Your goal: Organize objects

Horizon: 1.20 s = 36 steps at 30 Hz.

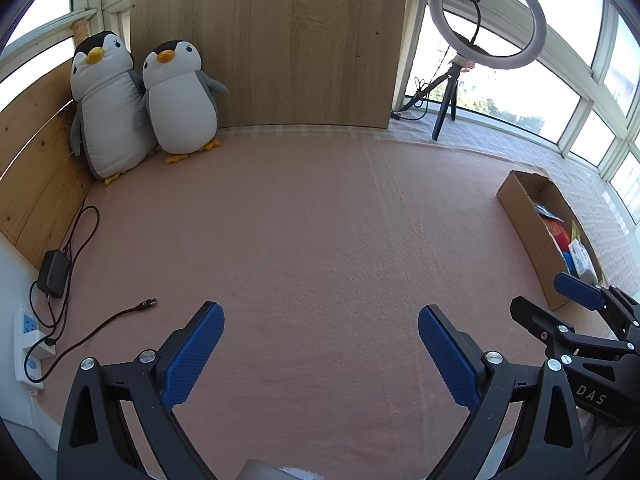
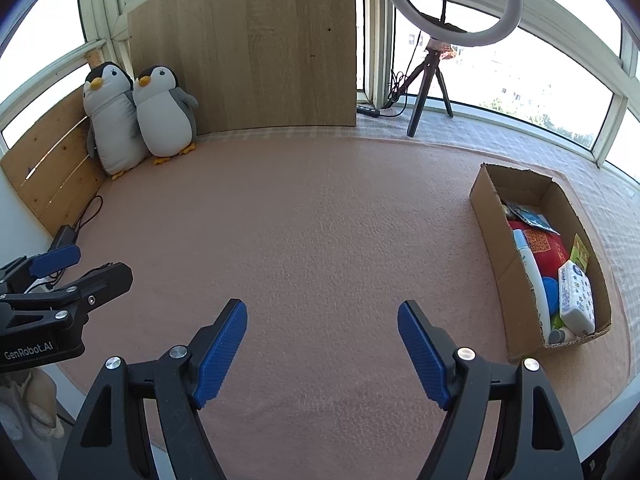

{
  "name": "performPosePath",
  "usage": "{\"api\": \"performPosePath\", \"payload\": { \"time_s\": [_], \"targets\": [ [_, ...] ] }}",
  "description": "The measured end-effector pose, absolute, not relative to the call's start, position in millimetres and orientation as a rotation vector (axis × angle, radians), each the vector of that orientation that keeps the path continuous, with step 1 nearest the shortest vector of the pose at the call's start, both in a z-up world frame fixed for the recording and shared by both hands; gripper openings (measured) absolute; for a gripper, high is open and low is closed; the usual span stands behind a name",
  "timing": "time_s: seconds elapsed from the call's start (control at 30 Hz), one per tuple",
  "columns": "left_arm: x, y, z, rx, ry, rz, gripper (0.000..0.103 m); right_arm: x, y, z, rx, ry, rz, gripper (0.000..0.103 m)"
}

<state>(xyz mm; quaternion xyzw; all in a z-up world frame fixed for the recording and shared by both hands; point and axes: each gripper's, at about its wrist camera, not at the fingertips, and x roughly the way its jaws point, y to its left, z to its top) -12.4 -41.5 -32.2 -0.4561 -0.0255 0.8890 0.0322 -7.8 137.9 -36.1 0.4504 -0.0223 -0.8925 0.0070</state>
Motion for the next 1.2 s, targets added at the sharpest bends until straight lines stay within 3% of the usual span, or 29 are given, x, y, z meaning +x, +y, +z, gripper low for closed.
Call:
{"api": "performPosePath", "payload": {
  "time_s": [1.2],
  "targets": [
    [-28, -36, -47, -1.433, -0.072, 2.699, 0.100, -14, 148, -43, 1.456, -0.102, -2.808, 0.074]
  ]
}}
